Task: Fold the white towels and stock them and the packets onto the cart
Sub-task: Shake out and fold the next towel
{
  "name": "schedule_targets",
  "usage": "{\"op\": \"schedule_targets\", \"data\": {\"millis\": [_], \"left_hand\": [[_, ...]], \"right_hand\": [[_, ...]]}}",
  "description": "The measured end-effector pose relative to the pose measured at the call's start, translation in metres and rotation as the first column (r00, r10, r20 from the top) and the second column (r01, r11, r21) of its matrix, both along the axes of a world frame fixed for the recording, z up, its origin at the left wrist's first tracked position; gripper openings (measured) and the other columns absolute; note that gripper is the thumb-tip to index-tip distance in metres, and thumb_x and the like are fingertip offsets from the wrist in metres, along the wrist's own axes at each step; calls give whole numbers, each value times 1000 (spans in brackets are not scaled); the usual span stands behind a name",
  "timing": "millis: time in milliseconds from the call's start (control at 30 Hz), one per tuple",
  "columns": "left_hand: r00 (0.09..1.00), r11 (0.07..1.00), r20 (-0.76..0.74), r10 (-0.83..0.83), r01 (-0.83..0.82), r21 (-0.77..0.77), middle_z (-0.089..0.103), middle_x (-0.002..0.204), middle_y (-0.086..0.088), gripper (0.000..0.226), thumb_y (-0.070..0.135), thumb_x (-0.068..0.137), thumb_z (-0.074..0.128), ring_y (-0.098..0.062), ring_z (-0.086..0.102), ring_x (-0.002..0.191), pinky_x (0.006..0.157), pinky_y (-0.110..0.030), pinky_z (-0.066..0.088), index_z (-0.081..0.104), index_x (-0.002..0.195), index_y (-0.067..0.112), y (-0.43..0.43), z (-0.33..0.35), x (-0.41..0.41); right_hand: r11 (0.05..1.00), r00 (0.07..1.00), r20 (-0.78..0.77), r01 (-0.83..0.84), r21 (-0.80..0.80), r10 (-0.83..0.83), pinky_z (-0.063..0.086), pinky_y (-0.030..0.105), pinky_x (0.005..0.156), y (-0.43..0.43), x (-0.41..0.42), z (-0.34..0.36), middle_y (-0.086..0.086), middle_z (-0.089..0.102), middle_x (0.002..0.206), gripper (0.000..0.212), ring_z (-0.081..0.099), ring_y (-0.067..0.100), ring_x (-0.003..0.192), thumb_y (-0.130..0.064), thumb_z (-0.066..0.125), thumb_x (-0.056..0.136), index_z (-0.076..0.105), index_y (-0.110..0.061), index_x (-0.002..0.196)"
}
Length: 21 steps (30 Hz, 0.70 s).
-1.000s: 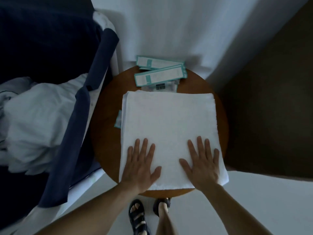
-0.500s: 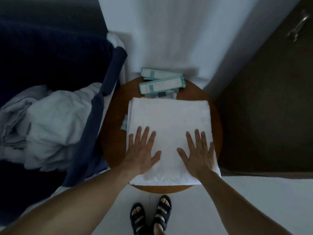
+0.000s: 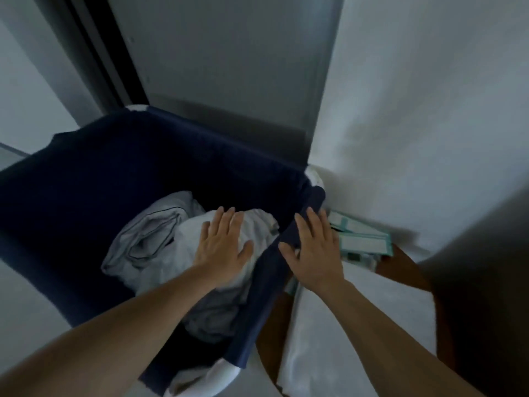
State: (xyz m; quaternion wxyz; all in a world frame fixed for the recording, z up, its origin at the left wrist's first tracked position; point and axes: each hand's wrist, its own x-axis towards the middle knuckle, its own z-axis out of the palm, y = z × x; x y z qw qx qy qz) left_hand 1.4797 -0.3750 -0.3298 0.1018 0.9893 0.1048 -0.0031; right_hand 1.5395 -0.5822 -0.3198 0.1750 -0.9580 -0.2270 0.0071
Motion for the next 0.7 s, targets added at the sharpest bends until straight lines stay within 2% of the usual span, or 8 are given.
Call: {"op": "schedule_targets", "data": {"millis": [67, 200, 333, 400, 567, 633, 700], "left_hand": [[997, 997, -4, 82, -82, -13, 3, 166, -1, 74, 58, 96, 23, -22, -6, 152, 123, -45, 4, 7, 158, 20, 49, -2, 1], [983, 983, -61, 171, -175, -59, 3, 166, -3, 73, 53, 100, 32, -23, -5, 152, 123, -45, 4, 5, 158, 18, 143, -21, 14], [974, 976, -130, 184, -196, -90, 5, 165, -5, 73, 52, 100, 33, -25, -2, 152, 123, -45, 6, 6, 158, 17, 220, -52, 26], [974, 976, -142, 178, -193, -102, 8, 165, -6, 71, 51, 100, 34, -26, 1, 152, 123, -45, 7, 9, 157, 16, 249, -68, 31], [963, 972, -224, 147, -183, -146, 12, 164, -8, 71, 50, 100, 38, -27, 7, 151, 122, -47, 10, 11, 157, 16, 291, -105, 40], [957, 974, -262, 127, -170, -148, 12, 163, -7, 72, 50, 99, 38, -27, 8, 150, 122, -47, 10, 10, 157, 18, 297, -117, 40], [954, 976, -282, 103, -152, -157, 13, 163, -7, 73, 50, 99, 39, -27, 9, 150, 122, -46, 10, 10, 157, 18, 299, -124, 40]], "right_hand": [[997, 997, -30, -73, -16, 72, 24, 53, 118, 49, 8, -1, 6, 15, 166, 80, 4, 30, 154, -67, 31, 92, 27, -19, 156], [992, 955, -280, -112, -55, 92, 19, 53, 120, 148, 22, -37, 3, 5, 166, 85, 0, 28, 152, -62, 50, 93, 11, -23, 158], [984, 804, -594, -130, -125, 31, 13, 55, 120, 224, 29, -103, -2, -11, 166, 108, -9, 30, 152, -71, 58, 84, -9, -30, 158], [978, 735, -678, -137, -155, -4, 12, 58, 120, 250, 28, -134, -3, -15, 165, 119, -14, 32, 151, -73, 66, 76, -13, -33, 156], [935, 636, -769, -229, -270, -66, 15, 70, 113, 284, 17, -195, -4, -29, 161, 138, -26, 33, 148, -72, 78, 63, -21, -37, 154], [913, 656, -749, -245, -326, -91, 20, 70, 109, 285, 10, -212, -3, -32, 160, 131, -27, 33, 148, -64, 77, 71, -20, -37, 154], [913, 736, -671, -211, -350, -88, 29, 62, 110, 283, 6, -223, 0, -20, 164, 103, -12, 34, 150, -50, 68, 86, -5, -33, 158]]}}
